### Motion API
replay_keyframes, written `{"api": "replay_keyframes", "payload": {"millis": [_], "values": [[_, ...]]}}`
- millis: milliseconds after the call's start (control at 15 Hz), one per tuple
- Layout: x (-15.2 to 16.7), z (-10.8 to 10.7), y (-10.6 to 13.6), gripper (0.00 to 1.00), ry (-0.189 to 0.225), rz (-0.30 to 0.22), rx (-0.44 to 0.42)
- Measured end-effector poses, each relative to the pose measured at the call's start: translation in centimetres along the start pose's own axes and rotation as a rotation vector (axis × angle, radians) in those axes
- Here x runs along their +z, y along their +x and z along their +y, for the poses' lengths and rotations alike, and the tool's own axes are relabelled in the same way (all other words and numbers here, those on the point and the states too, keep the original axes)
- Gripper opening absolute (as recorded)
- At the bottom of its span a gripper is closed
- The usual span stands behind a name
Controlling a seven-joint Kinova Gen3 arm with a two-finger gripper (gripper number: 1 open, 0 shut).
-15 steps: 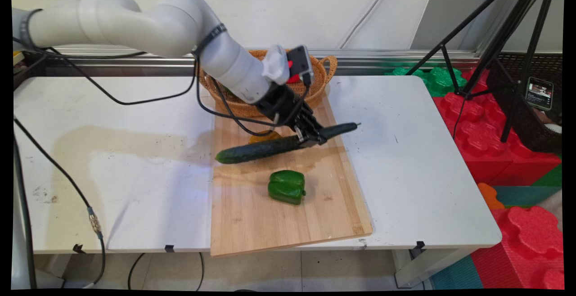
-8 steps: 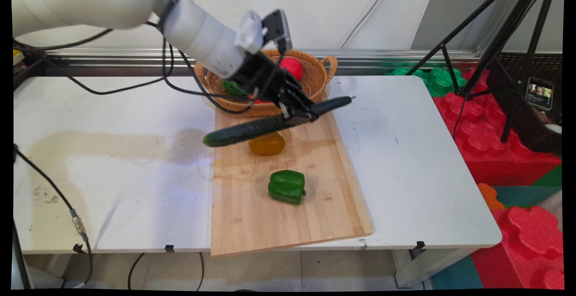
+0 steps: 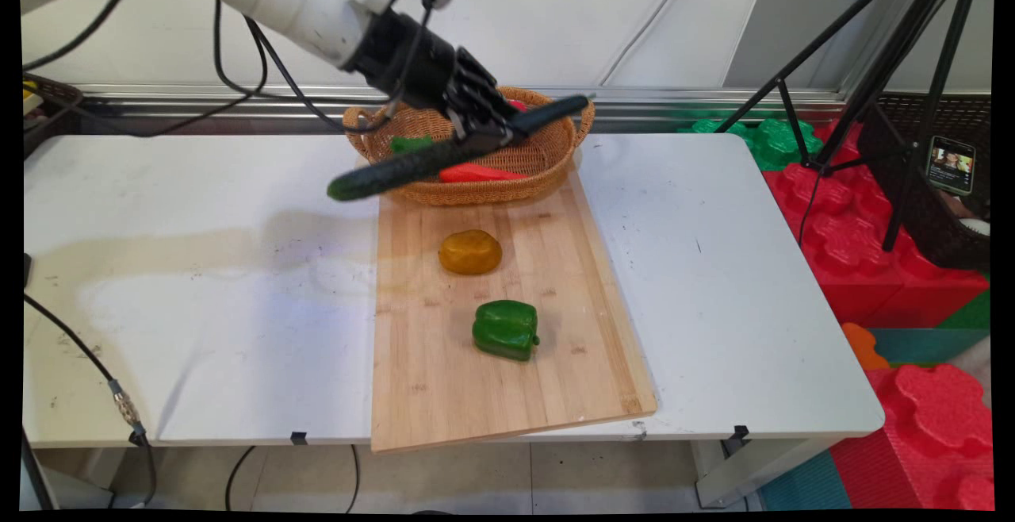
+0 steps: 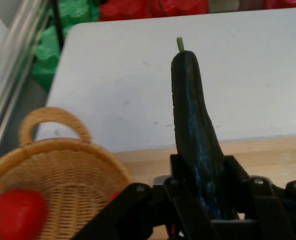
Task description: Place the picked object in the vegetable basket
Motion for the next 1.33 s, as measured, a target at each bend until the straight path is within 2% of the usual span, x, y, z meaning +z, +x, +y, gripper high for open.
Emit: {"api": "replay_keyframes", "payload": {"millis": [400, 800, 1067, 1333], "values": [[-1.0, -4.9, -0.1, 0.0, 0.082, 0.0, 0.067], [1.8, -8.8, 0.0, 0.0, 0.138, -0.03, 0.126], [4.9, -10.2, -0.3, 0.0, 0.143, -0.061, 0.142], [8.4, -11.5, -1.6, 0.0, 0.137, -0.112, 0.134]]}}
